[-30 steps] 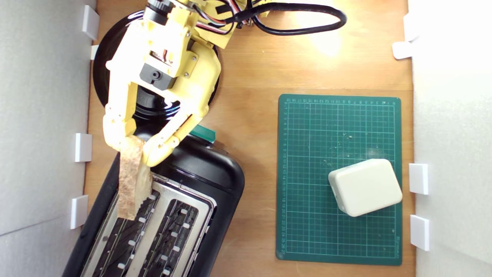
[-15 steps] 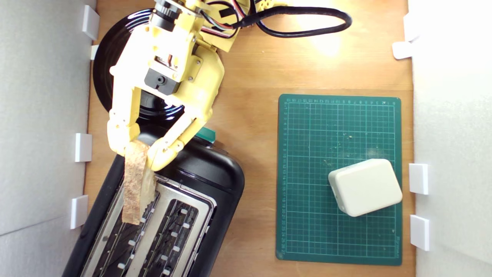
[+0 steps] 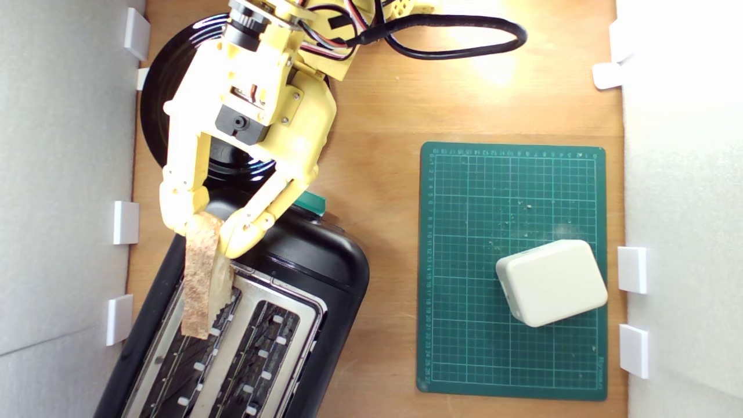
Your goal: Pick bread and place in toaster
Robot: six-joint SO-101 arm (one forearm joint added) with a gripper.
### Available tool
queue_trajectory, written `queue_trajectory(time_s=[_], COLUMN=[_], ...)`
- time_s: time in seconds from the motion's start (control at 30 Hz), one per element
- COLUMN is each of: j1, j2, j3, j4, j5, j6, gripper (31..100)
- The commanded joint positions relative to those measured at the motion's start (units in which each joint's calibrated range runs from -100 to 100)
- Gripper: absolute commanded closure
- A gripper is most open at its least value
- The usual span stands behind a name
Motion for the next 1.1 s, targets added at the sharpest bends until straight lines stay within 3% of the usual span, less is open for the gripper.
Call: queue_trajectory(time_s=[0.0,0.43,1.07], j1=[2.0,4.7,3.7], j2=[-0.3,-0.3,3.7], j3=[-2.7,-2.7,-2.4], j4=[0.5,0.4,-0.3], j5=[0.0,0.0,0.0], j6=[0.3,0.3,0.3], gripper=[75.6,75.6,75.6])
